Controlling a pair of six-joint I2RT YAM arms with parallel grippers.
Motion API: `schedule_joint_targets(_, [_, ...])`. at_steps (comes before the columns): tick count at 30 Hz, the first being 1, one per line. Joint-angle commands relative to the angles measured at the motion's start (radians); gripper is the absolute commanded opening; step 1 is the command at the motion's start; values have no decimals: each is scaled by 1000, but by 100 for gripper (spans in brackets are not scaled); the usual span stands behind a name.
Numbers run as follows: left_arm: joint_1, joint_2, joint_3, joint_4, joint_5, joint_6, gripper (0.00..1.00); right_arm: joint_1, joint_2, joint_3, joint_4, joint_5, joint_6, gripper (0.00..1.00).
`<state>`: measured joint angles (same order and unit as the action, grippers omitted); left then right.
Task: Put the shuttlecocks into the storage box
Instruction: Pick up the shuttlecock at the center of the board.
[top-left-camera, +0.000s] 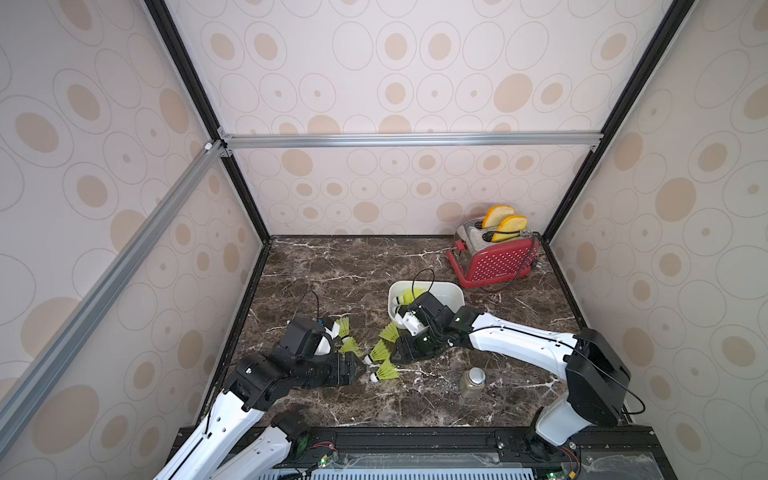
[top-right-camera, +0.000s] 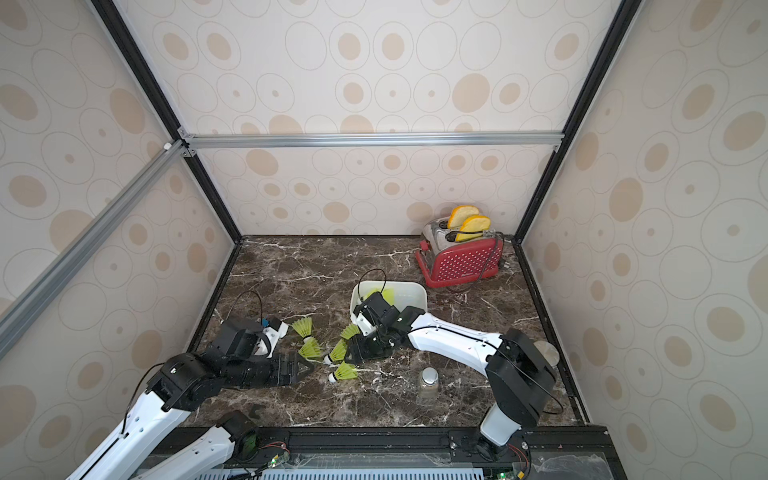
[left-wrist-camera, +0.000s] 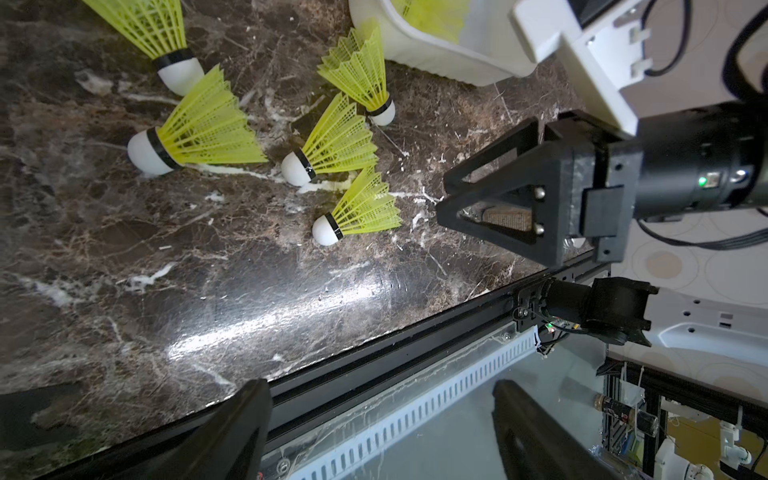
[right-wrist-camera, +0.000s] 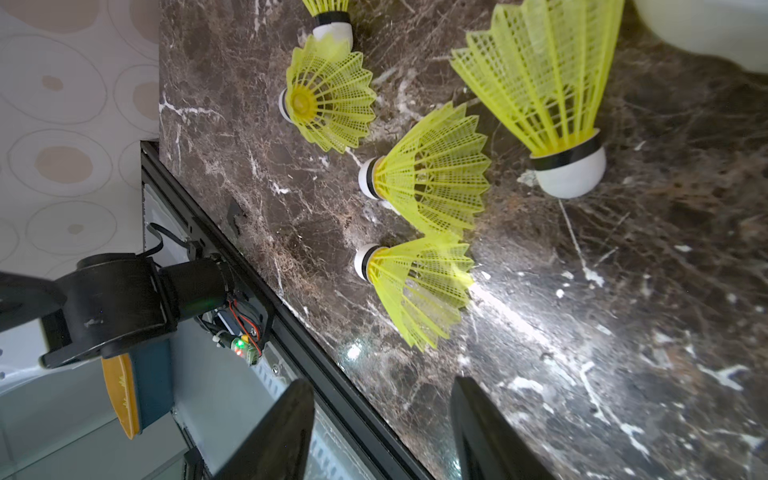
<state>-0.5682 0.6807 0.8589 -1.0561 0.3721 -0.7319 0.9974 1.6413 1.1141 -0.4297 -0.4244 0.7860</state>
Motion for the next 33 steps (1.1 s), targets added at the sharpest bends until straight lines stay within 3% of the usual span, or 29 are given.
schedule_joint_targets(1, [3,-30,-6,-73,-5,20,86,19,48,-11,60,0,26,58])
schedule_joint_targets(16, [2,-50,-2,-106,13,32,86,36,167,-9,153,-39,57,47])
schedule_joint_targets(33, [2,-46,-14,-60,18,1,86,43,141,-15,135,-52,89,7])
